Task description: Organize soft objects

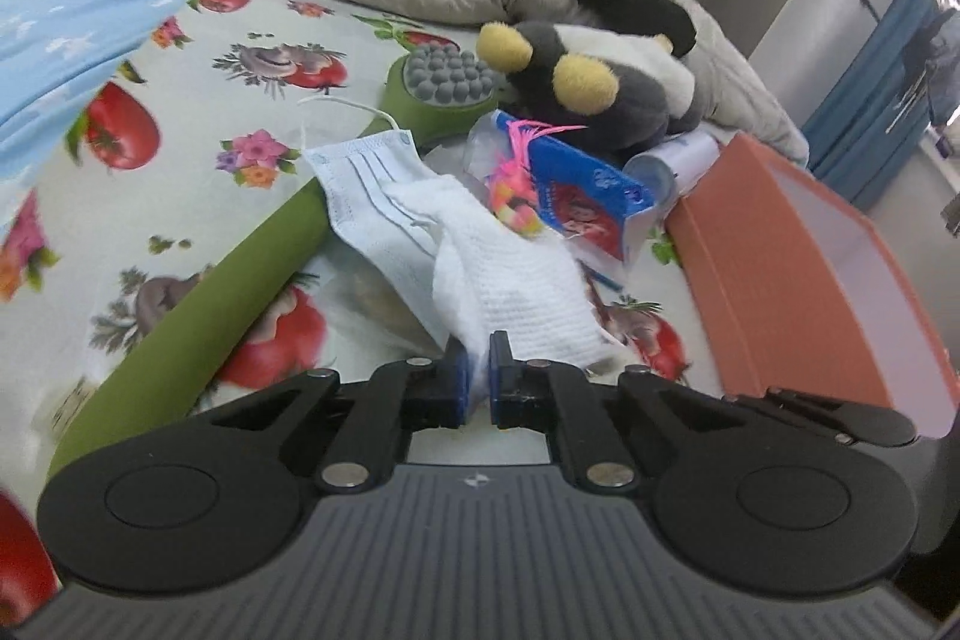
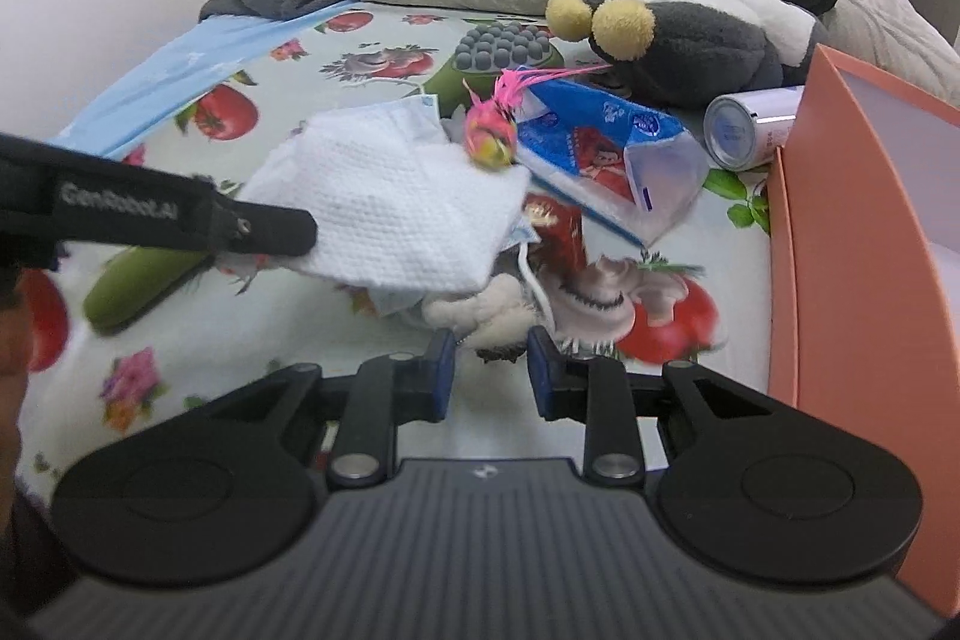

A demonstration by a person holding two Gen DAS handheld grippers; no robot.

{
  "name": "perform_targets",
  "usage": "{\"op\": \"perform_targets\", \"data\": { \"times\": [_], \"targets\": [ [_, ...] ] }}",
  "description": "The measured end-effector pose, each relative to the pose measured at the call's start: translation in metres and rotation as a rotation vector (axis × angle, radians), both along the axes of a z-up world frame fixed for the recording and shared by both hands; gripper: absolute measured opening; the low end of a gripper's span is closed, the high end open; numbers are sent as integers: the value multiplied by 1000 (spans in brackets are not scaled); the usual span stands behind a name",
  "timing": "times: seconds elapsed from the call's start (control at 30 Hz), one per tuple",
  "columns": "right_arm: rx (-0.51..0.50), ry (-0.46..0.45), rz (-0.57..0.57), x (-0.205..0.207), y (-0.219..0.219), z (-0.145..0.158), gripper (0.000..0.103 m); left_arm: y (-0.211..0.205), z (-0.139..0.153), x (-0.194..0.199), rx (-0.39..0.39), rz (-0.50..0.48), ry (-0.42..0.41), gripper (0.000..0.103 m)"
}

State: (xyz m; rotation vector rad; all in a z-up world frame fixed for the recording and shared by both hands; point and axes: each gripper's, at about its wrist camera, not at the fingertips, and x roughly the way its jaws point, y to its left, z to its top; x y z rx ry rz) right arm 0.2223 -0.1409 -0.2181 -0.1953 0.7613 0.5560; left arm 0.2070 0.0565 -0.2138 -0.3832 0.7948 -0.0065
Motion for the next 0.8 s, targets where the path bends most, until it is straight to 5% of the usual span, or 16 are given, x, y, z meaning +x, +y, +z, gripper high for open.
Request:
{"op": "perform_targets", "data": {
  "times": [0.3,0.7,0.77,0.8],
  "targets": [
    [0,45,0,-49,-14,0,30,-5,19,-69,-41,55,-9,8],
    [-9,130,-40,-81,-39,-7,33,1,0,-144,-70,100,101,10],
    [-14,163,-38,-79,-39,-11,35,5,-5,-148,-74,112,132,23],
    [-21,166,-36,-78,-39,-12,41,7,-7,-148,-73,121,143,43]
  ]
}}
